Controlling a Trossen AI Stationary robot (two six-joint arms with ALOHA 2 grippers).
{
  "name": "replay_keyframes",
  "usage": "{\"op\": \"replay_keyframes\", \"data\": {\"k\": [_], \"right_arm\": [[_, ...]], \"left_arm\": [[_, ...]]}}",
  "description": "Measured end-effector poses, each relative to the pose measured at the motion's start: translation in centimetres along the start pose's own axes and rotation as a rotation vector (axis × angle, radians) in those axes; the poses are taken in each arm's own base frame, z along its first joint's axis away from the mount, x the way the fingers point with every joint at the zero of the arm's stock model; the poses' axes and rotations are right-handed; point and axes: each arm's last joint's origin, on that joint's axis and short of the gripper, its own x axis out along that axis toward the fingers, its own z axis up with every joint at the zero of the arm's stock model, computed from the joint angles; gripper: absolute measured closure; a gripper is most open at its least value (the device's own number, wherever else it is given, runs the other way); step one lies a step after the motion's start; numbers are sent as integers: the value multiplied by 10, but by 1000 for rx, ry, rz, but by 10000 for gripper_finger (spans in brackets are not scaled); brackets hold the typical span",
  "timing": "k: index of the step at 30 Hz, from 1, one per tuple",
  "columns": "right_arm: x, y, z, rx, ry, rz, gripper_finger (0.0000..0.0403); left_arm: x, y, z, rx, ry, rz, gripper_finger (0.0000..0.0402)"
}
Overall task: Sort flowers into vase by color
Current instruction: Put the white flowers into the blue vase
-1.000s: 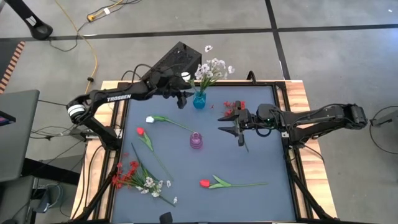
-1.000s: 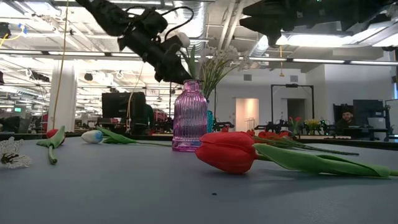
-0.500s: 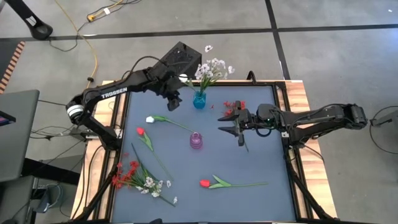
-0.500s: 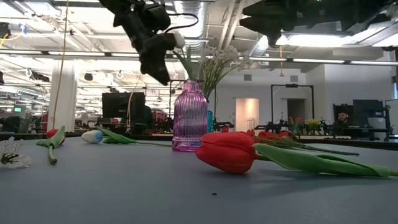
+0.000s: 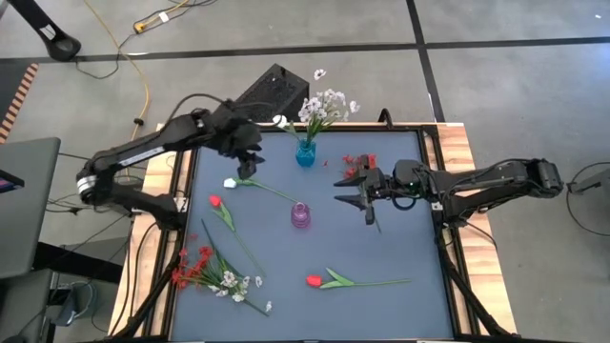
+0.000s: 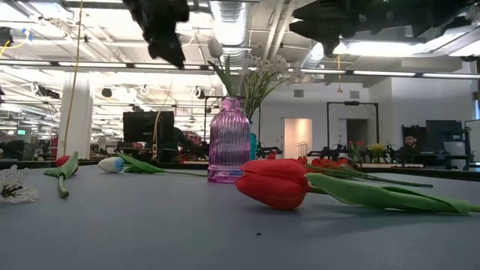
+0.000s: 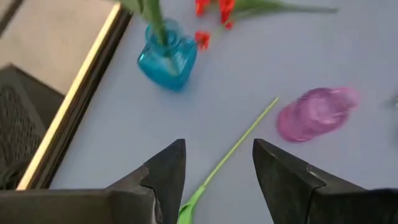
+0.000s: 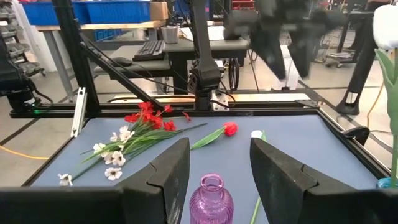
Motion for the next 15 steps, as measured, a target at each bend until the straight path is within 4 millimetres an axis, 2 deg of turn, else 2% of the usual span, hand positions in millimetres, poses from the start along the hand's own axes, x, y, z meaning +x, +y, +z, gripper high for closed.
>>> {"op": "replay_keyframes", "data": {"k": [3,6,10,15], "right_arm": [[0,0,-1,13,12,1,210],[0,0,-2,44,24,0,210],[0,2,-2,84,20,9,210],[0,9,-1,94,7,35,210]], "left_arm": [[-20,-10,-7,15,-90,11,225],[-26,-18,-20,26,-198,7,225],[-23,-26,-44,8,-295,-10,226],[-8,-37,-79,39,-314,-51,226]]}}
